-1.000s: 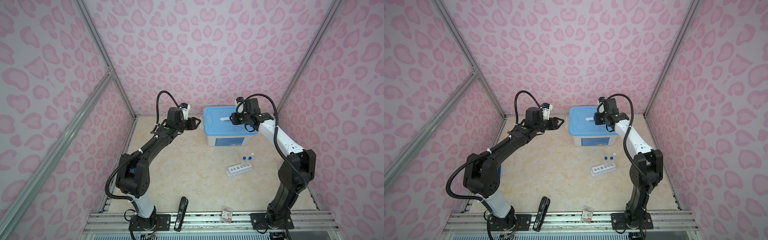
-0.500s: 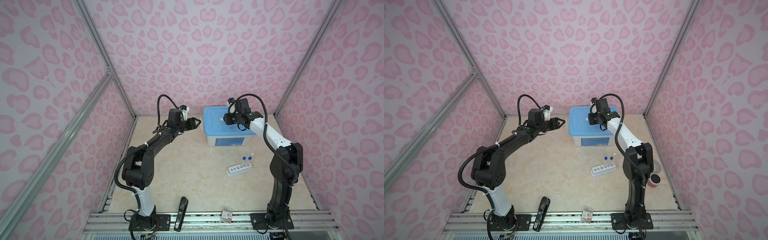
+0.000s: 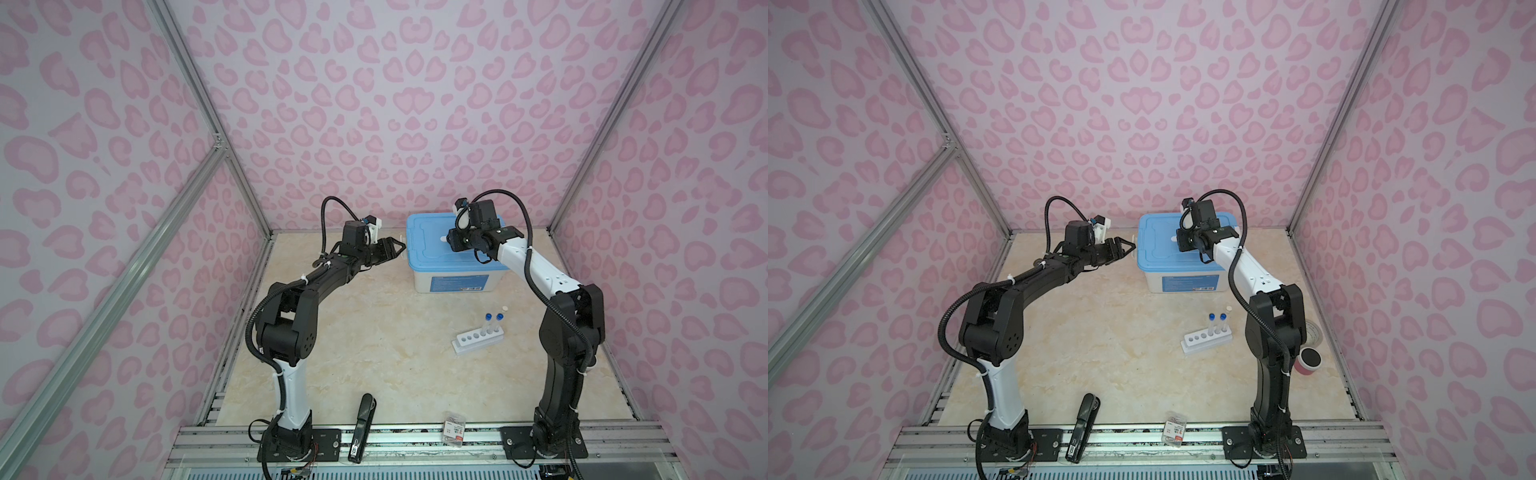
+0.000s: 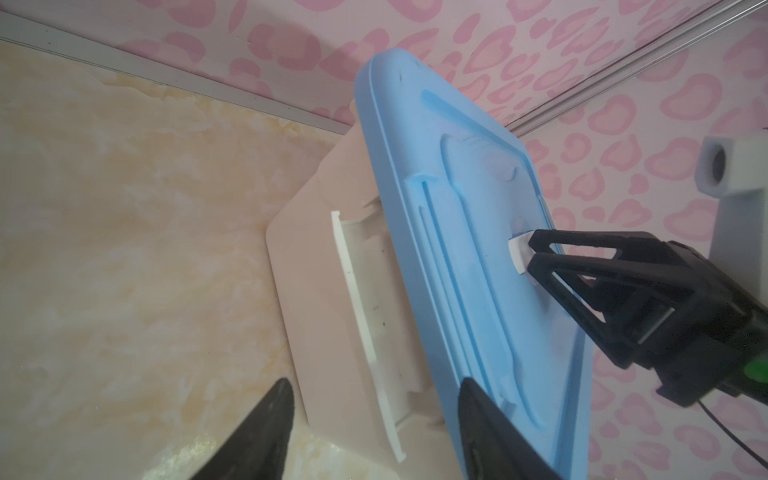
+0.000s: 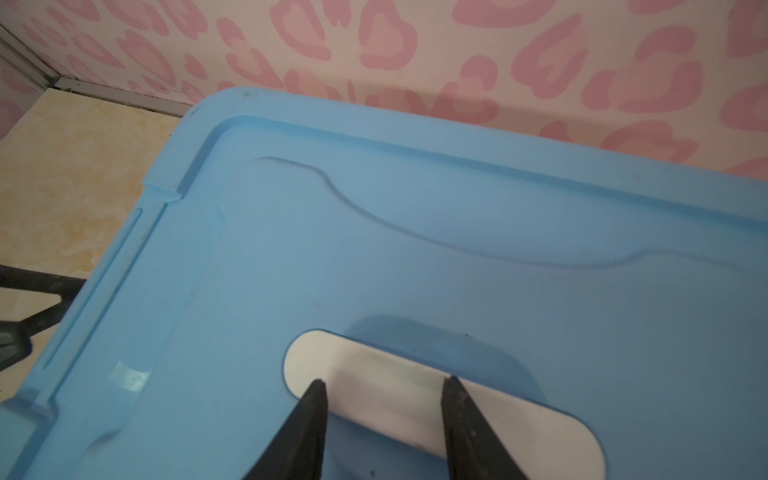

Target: Organize the chemistry lab equipment

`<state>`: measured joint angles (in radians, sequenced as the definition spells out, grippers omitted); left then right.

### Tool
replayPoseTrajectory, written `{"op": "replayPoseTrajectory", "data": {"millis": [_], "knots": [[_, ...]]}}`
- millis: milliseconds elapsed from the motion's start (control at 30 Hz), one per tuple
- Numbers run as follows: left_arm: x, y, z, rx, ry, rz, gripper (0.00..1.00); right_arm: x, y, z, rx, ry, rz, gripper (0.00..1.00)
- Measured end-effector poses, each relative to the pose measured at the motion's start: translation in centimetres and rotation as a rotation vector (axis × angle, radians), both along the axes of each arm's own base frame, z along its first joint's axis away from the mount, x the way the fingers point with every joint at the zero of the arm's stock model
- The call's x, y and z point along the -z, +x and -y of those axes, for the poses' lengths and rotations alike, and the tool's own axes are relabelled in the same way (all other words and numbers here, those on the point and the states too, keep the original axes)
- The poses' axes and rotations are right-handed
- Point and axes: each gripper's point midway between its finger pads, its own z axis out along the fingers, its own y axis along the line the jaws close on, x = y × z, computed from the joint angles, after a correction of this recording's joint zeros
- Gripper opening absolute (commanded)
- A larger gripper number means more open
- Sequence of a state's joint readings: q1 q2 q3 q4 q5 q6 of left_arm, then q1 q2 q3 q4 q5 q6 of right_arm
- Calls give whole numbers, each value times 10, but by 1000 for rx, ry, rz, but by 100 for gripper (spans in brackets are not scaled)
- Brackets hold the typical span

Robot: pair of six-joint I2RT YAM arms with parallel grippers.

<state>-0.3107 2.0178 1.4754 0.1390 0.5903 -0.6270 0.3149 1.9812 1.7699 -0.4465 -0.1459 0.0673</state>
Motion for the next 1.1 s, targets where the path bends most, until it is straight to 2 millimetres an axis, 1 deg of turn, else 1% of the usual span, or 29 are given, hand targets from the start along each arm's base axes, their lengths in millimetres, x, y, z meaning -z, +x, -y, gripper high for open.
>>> {"op": "replayPoseTrajectory", "data": {"millis": [200, 400, 600, 800, 900, 1100], "knots": [[-6, 4, 9, 28, -30, 31, 69, 2, 2, 0, 8, -7, 8, 46], [1, 2, 18, 55, -46, 16, 69, 4, 4, -2, 10, -10, 14, 46], [1, 6, 23, 66, -71, 23, 69, 3, 4, -2, 11, -12, 15, 46], [2, 5, 32, 95, -100, 13, 68, 3, 4, -3, 12, -11, 15, 46], [2, 5, 33, 95, -111, 3, 64, 4, 4, -3, 14, -12, 15, 46], [-2, 8, 32, 84, -123, 13, 51, 3, 5, -2, 19, -15, 21, 45]]}}
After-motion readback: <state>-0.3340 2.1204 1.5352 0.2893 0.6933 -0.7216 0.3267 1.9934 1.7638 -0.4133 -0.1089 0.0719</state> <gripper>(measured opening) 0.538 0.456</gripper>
